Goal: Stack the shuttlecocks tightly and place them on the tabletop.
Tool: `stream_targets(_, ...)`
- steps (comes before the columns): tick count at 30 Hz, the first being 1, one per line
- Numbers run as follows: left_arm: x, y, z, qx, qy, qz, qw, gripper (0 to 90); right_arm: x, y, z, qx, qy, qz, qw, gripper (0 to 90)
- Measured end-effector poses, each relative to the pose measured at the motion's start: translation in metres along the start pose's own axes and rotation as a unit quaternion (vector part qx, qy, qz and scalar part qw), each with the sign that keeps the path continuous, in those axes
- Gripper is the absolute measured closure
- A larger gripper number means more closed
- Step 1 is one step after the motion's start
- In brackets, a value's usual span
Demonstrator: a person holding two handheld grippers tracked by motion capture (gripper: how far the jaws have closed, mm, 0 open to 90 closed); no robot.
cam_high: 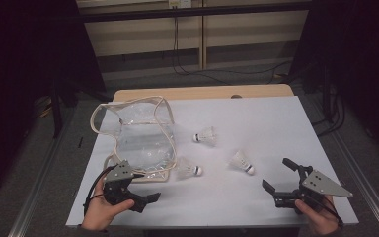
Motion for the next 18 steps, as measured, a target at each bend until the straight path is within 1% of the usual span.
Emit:
stream_targets(2, 0.0014, -0.0001, 0.0011, -0.002, 0.001, 0.000, 1.0000, 6.0, 0.0000, 0.0007, -0.0002, 0.000, 0.000, -0.001, 1.0000, 1.5)
stream_targets(3, 0.0028, 0.0006, 0.0011, -0.006, 0.001, 0.000, 1.0000, 6.0, 0.0001, 0.0010, -0.0003, 0.001, 0.000, -0.003, 1.0000, 2.1)
stream_targets(5, 0.0057, 0.0012, 0.0004, -0.002, -0.004, -0.001, 1.0000, 6.2, -0.0001, 0.0012, -0.0003, 0.005, 0.000, -0.001, 1.0000, 2.1)
stream_targets(7, 0.0078, 0.0020, 0.0005, -0.005, -0.002, -0.003, 1.0000, 6.3, 0.0001, 0.0014, -0.0008, 0.006, -0.001, -0.001, 1.0000, 2.0)
stream_targets(8, 0.0079, 0.0018, 0.0004, -0.004, -0.007, -0.002, 1.0000, 6.3, 0.0001, 0.0011, -0.0011, 0.006, -0.002, -0.001, 1.0000, 2.0)
stream_targets(11, 0.0091, 0.0023, 0.0014, -0.004, -0.007, -0.004, 1.0000, 6.7, -0.0002, 0.0008, -0.0010, 0.004, -0.001, 0.000, 1.0000, 1.9)
stream_targets(13, 0.0102, 0.0032, 0.0014, -0.005, -0.008, -0.007, 0.9999, 6.7, -0.0008, 0.0004, -0.0001, 0.004, 0.003, 0.000, 1.0000, 1.9)
stream_targets(14, 0.0102, 0.0030, 0.0016, -0.004, -0.009, -0.005, 0.9999, 6.7, -0.0011, 0.0000, 0.0007, 0.003, 0.007, 0.001, 1.0000, 1.8)
stream_targets(18, 0.0100, 0.0029, 0.0017, -0.008, -0.013, -0.004, 0.9999, 6.3, -0.0036, -0.0024, 0.0010, 0.012, 0.009, 0.006, 0.9999, 1.6)
Point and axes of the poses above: each handheld gripper's, and its own axes: x roughly backward along the jaws, z roughly out of its underside, y roughly to its left, the point moved 8 cm from there along -x, roughly forward along the jaws, and after that the axes turned 13 degrees about z, right-handed, at the moved point
